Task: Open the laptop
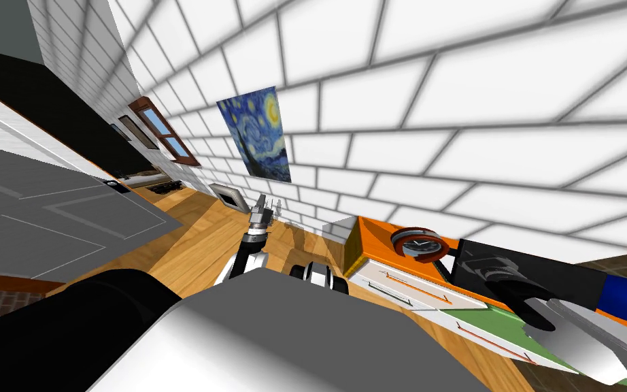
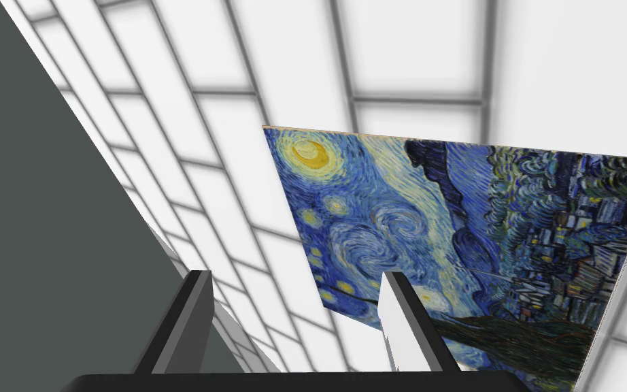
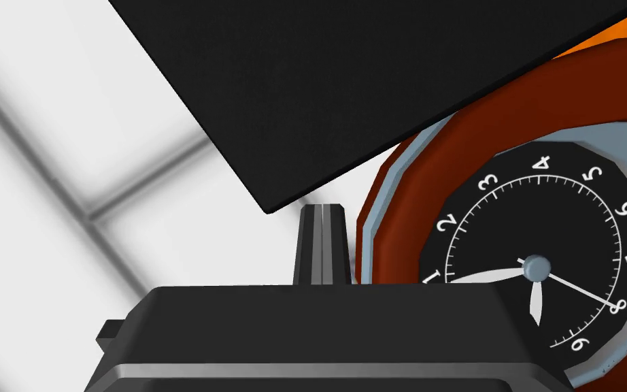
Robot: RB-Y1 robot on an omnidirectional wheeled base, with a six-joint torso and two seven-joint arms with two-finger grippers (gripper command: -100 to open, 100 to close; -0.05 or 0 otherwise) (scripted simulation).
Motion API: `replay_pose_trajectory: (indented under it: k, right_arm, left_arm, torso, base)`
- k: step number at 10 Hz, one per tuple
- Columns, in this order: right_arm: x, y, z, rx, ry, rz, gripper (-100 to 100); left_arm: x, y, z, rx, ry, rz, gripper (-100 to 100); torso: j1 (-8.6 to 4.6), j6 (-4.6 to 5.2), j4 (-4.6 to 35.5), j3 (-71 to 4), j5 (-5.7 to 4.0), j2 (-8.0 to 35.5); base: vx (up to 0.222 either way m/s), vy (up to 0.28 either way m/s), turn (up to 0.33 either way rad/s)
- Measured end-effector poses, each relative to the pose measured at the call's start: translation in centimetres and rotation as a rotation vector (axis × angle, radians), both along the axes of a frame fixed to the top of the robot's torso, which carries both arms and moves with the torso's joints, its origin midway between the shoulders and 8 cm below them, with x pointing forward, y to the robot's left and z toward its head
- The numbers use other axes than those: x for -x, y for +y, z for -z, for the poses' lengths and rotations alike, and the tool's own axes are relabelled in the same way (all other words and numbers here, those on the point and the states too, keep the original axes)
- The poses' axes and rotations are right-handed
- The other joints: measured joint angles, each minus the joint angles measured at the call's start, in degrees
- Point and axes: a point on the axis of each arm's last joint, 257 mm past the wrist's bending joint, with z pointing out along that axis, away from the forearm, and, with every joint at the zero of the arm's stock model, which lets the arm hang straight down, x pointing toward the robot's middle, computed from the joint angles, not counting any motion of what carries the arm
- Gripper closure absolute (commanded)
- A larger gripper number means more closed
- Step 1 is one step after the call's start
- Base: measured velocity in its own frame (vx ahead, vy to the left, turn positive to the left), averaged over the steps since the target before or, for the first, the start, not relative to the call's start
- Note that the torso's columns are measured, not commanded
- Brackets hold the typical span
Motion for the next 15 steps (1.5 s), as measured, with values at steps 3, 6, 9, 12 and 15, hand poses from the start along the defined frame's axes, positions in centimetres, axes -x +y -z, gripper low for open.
replay_pose_trajectory:
  k: [3,6,9,12,15]
  right_arm:
    - [1.6,-2.8,-1.2,0.022,0.03,0.049,100]
    - [1.8,-2.7,-1.6,0.021,0.05,0.028,-100]
    - [2.2,-2.3,-1.7,0.005,0.09,-0.012,-100]
    - [2.7,-2.0,-1.6,-0.017,0.129,-0.04,-100]
    - [3.3,-1.7,-1.5,-0.039,0.168,-0.063,-100]
  left_arm:
    - [0.0,0.0,0.0,0.0,0.0,0.0,0]
    - [0.0,0.0,0.0,0.0,0.0,0.0,0]
    - [0.0,0.0,0.0,0.0,0.0,0.0,0]
    - [0.0,0.0,0.0,0.0,0.0,0.0,0]
    - [0.0,0.0,0.0,0.0,0.0,0.0,0]
  torso:
    - [0.02,0.02,0.0,0.0,0.01,0.0]
    - [-0.12,-0.04,0.0,0.0,-0.04,0.0]
    - [0.03,-0.03,0.0,0.0,0.0,0.0]
    - [0.08,-0.04,0.0,-0.1,0.01,-0.1]
    - [0.02,-0.06,0.0,0.0,-0.02,0.0]
  base:
    - [0.004,0.025,0.028]
    - [-0.017,-0.054,0.112]
    - [-0.033,-0.076,0.106]
    - [-0.02,-0.055,0.089]
    - [-0.027,-0.051,0.092]
